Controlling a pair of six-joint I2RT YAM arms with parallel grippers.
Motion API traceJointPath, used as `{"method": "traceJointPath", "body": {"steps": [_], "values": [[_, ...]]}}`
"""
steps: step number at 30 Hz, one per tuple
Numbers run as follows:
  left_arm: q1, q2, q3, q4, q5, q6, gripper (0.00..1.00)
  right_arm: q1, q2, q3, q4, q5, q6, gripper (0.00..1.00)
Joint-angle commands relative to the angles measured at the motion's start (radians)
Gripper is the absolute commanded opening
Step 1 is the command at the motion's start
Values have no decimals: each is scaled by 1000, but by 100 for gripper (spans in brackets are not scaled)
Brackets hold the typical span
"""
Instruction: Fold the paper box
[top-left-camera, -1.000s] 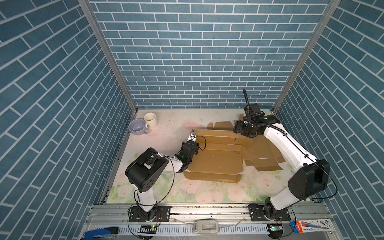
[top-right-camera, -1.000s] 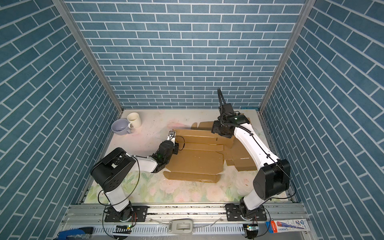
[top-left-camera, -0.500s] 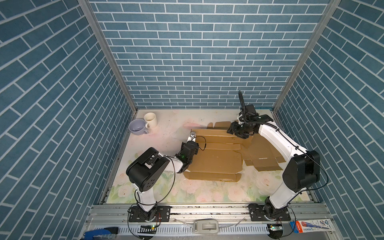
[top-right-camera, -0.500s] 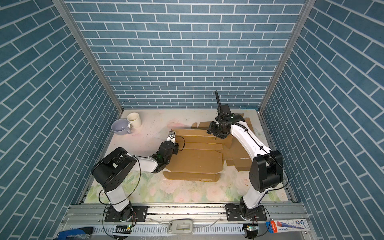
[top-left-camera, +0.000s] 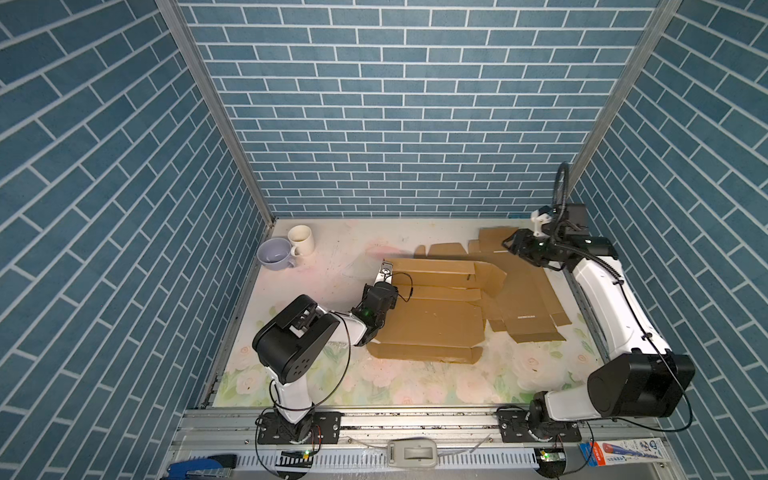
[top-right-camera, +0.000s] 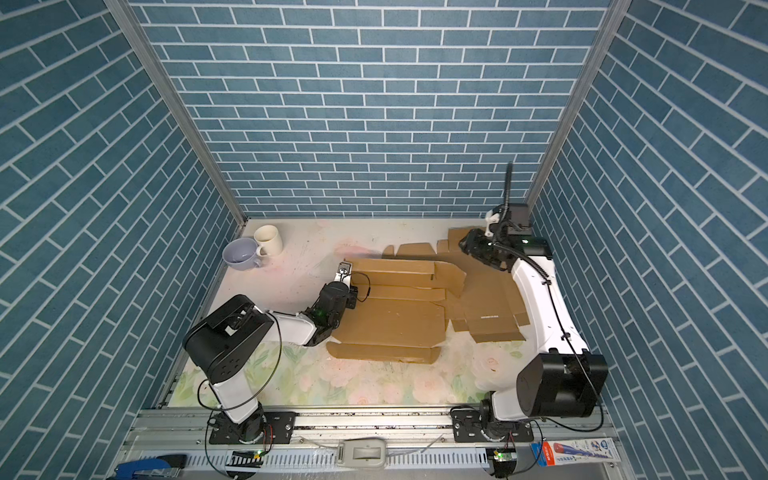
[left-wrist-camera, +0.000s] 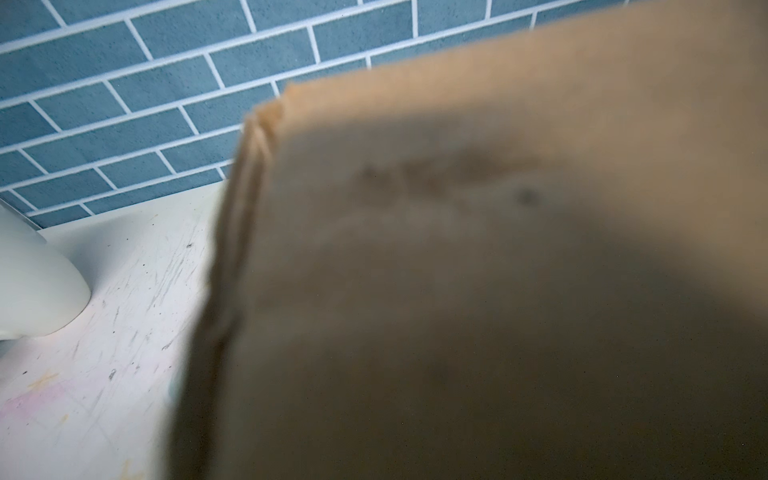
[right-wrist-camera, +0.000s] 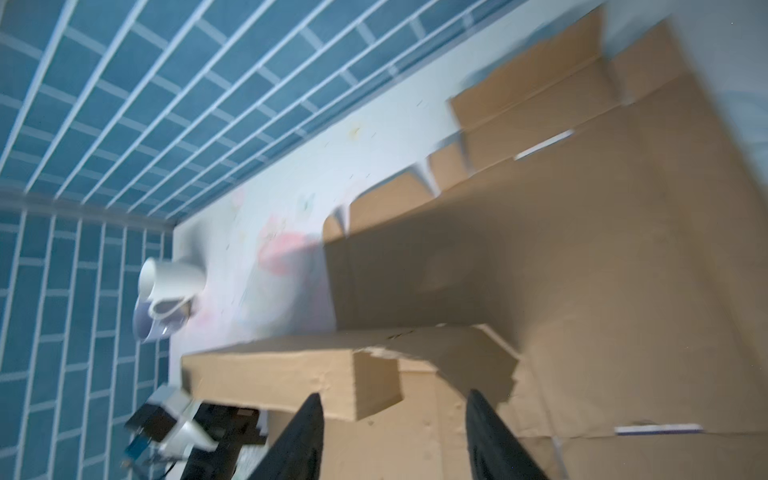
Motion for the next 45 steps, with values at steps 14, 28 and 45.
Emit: {"method": "traceJointPath", "body": {"steps": [14, 28, 45], "values": [[44, 44, 122, -340, 73, -58, 0, -15, 348, -189, 417, -133, -323, 45], [63, 62, 158, -430, 75, -105, 0, 12, 213, -376, 389, -304, -349, 35], [64, 64, 161, -453, 66, -127, 0, 113, 132, -418, 292, -251, -368, 33]]}}
